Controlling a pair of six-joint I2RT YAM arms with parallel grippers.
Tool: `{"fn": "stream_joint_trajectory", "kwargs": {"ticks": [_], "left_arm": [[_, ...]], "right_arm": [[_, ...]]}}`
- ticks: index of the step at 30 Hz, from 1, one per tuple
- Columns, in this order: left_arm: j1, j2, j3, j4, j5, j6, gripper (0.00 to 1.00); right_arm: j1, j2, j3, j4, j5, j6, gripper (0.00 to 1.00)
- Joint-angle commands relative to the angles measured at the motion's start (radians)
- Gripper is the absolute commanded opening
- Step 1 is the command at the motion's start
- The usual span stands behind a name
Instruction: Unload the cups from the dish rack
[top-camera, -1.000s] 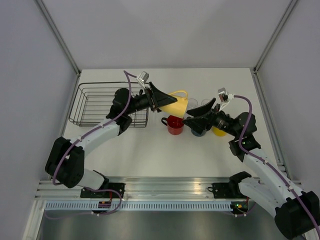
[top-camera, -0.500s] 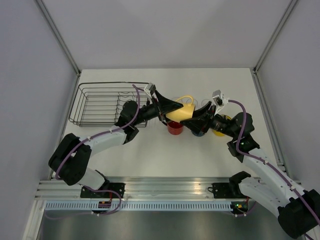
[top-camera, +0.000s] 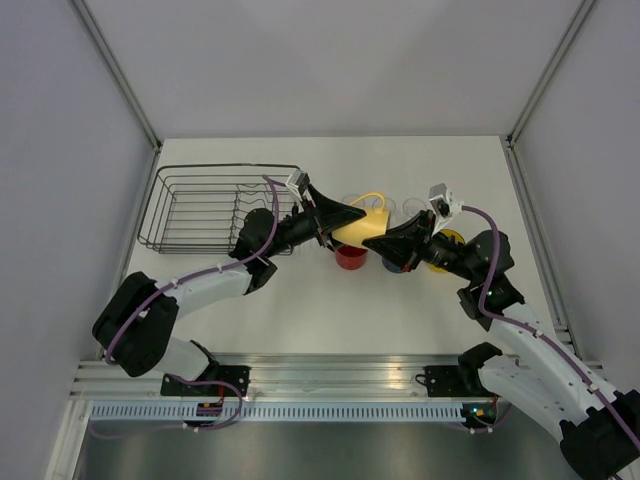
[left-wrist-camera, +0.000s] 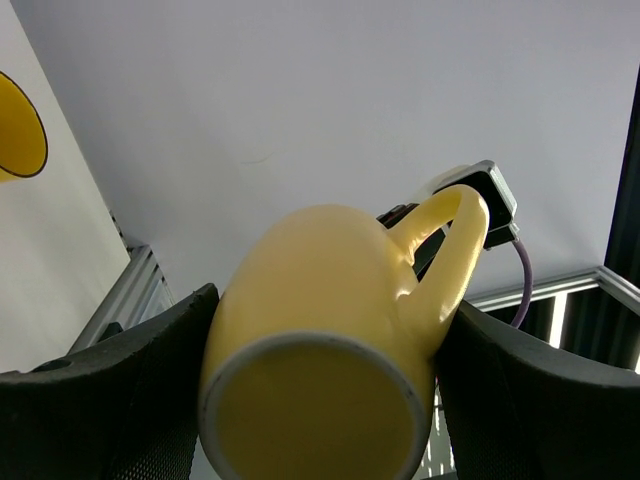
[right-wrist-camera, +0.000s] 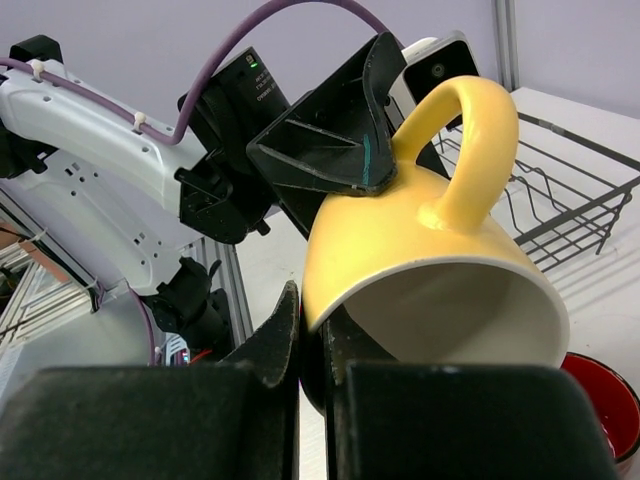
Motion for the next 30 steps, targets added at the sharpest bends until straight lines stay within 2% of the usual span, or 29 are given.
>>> {"fn": "stream_joint_trajectory", "kwargs": {"ticks": [1,3,4,5,10,14,18,21,27,30], "left_arm": [[-0.003,-0.056,0.019,0.088,-0.006,-0.065,0.55],[-0.003,-0.067,0.021,0.066,-0.006,-0.047,0.66],[-0.003,-0.072,0.021,0.056,-0.011,-0.039,0.87],[-0.003,-0.087,0.024,0.008,-0.014,-0.013,0.99],[0.008,-0.17,0.031,-0.208,-0.112,0.145,1.0],[0.034,-0.191,0.036,-0.239,-0.158,0.179,1.0],[0.051,-0.173,0.062,-0.339,-0.196,0.212,1.0],[0.074,-0.153,0.053,-0.336,-0.207,0.211,1.0],[0.146,-0.196,0.036,-0.402,-0.187,0.271,1.0],[0.154,-0.291,0.067,-0.568,-0.212,0.436,1.0]], "right_arm": [[0.002,-0.042,0.015,0.073,-0.009,-0.065,0.0],[0.002,-0.054,0.015,0.07,0.005,-0.069,0.01],[0.002,-0.059,0.018,0.058,0.02,-0.075,0.0],[0.002,-0.064,0.022,0.021,0.032,-0.084,0.0],[0.002,-0.101,0.056,-0.103,0.091,-0.159,0.0],[0.004,-0.123,0.073,-0.229,0.15,-0.206,0.0],[0.002,-0.153,0.116,-0.325,0.262,-0.229,0.0],[0.002,-0.159,0.153,-0.397,0.316,-0.256,0.0],[0.002,-0.087,0.286,-0.627,0.575,-0.324,0.0],[0.002,0.008,0.376,-0.764,0.753,-0.357,0.0]]}}
